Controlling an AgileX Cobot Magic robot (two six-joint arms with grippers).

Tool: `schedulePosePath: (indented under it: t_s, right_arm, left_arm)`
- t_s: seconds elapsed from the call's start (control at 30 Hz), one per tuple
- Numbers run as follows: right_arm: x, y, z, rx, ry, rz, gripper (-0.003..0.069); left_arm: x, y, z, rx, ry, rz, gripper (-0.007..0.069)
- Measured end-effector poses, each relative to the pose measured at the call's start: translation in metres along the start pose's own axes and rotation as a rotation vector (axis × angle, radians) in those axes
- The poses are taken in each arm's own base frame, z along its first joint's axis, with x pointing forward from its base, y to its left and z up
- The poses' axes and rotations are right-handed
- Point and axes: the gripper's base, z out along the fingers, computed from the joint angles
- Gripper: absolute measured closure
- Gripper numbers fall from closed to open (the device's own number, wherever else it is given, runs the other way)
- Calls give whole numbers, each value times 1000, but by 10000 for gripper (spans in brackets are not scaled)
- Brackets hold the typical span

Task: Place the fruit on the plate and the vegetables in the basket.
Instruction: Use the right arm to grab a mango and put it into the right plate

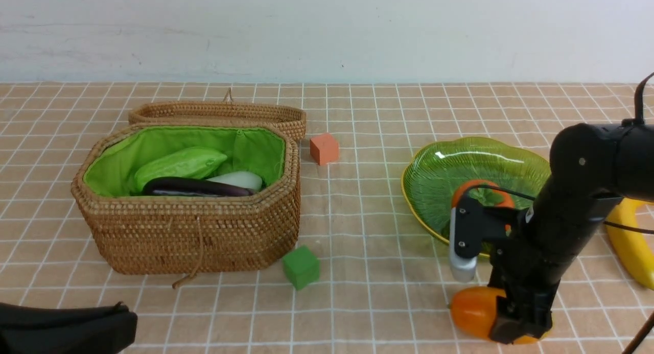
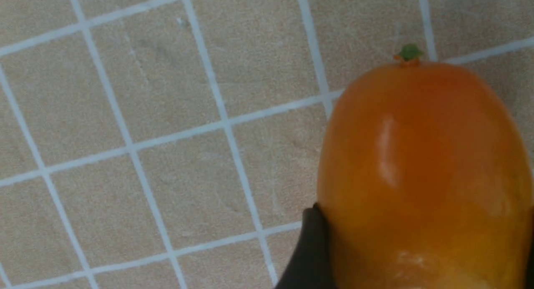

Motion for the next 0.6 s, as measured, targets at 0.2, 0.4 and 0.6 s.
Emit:
schedulePosePath:
  t_s: [0.2,0.4,0.6]
  right_arm:
    - [-9,6,2,6,30,2,93]
    - [-18,10,1,11,34,227,93]
    - [-31,11,-31,18,-39,472,96]
  left_arm:
    - [0,0,0,0,0,0,638]
    - [0,0,0,0,0,0,638]
    - [-1,0,0,2,-6,0,638]
